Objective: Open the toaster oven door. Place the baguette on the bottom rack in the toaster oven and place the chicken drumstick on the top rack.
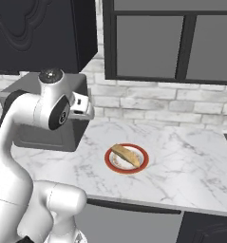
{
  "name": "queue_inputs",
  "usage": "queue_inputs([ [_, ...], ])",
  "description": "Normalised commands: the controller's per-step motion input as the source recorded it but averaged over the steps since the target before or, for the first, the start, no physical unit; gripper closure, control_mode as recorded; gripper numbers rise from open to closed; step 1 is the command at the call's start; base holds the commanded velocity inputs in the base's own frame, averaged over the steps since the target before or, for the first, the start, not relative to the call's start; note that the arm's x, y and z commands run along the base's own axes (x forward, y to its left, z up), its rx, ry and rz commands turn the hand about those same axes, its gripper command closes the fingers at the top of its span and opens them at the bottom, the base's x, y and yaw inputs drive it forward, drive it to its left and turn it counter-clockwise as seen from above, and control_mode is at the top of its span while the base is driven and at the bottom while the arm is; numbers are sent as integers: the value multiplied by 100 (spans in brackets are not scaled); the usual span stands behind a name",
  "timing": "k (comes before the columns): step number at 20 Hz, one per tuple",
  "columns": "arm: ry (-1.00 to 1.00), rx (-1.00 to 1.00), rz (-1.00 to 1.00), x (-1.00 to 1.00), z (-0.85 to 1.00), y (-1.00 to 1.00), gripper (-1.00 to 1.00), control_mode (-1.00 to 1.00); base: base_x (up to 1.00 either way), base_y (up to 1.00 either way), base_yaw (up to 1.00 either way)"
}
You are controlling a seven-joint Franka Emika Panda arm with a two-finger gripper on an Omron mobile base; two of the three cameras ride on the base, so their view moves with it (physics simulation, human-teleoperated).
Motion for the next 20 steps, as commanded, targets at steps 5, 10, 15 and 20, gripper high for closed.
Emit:
queue_inputs([
  [5, -1, -33, 29, -11, -2, 59, -100, -100, 0, 0, 0],
  [10, 0, -34, 30, -3, -1, 57, -100, -100, 0, 0, 0],
  [15, -1, -39, 10, 0, -10, 59, -100, -100, 0, 0, 0],
  [20, 2, -50, 10, 1, -14, 63, -100, -100, 0, 0, 0],
])
